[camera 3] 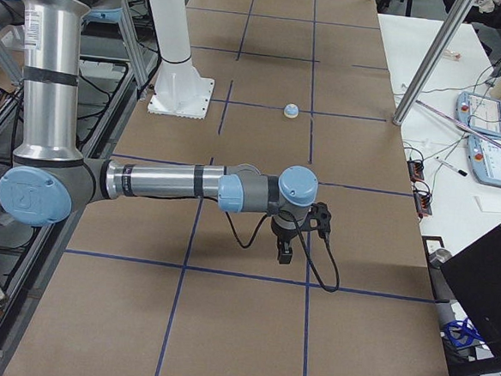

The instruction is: Place and press bell with both arms

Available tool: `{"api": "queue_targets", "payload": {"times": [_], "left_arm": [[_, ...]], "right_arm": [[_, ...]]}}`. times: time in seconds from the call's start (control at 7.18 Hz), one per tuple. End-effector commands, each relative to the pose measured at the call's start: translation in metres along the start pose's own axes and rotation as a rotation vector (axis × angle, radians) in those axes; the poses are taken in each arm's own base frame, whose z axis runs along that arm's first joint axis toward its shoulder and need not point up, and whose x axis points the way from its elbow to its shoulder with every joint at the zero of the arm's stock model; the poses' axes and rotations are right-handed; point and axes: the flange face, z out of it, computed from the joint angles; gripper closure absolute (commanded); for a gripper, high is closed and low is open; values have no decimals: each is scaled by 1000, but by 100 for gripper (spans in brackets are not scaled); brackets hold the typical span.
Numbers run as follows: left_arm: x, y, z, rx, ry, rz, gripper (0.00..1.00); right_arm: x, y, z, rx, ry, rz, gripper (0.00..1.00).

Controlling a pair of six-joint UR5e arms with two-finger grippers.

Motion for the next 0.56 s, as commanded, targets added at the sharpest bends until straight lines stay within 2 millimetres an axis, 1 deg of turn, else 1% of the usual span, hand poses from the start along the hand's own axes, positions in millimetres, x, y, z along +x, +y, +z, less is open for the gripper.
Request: {"api": "queue_targets", "payload": {"times": [0.0,0.42], "left_arm": [[-1,-1,1,-1,0,-2,0],[-1,-1,2,-3,0,-4,0]], "right_arm": [[-2,-1,0,0,0,-5,0],[-6,-1,0,-1,-6,-8,0]]}}
